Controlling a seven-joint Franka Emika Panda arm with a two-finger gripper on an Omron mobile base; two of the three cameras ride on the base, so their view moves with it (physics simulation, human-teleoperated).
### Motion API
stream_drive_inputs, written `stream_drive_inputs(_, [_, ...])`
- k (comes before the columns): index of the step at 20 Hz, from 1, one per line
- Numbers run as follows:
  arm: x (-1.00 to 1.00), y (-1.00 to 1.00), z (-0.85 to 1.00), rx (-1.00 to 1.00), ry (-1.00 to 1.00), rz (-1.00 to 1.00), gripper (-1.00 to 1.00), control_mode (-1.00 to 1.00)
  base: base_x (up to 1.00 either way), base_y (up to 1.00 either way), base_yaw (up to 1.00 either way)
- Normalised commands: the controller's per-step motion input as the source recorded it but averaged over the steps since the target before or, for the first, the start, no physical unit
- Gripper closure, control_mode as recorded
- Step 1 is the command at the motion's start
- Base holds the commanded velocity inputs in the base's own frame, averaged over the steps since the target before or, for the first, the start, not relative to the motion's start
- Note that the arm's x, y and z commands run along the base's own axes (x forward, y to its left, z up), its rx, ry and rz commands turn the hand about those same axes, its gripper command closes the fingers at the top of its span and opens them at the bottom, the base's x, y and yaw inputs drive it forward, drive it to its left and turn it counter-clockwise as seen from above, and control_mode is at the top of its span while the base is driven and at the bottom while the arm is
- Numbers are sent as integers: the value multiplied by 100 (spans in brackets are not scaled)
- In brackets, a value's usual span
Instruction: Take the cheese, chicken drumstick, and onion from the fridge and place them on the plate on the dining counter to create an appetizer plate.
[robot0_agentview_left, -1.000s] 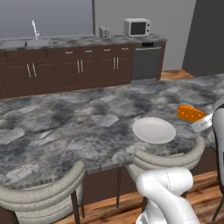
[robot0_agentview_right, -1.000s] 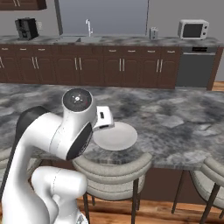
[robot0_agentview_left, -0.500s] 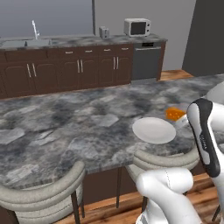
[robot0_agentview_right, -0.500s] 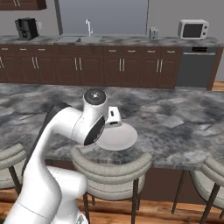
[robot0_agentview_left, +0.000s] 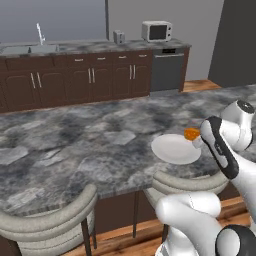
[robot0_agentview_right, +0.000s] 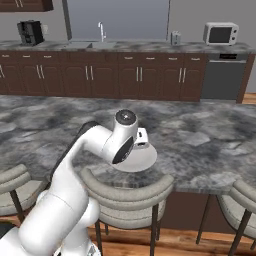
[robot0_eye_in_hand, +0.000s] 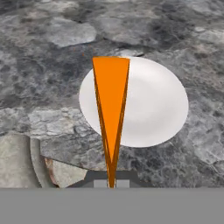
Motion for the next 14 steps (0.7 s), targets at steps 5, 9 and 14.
stream_drive_inputs(5, [74,-9,-40,0,11,0,100,-100,0,0,0])
stream_drive_inputs(9, [63,-12,-44,0,11,0,100,-100,0,0,0])
stream_drive_inputs(14, [60,-14,-45,0,10,0,100,-100,0,0,0])
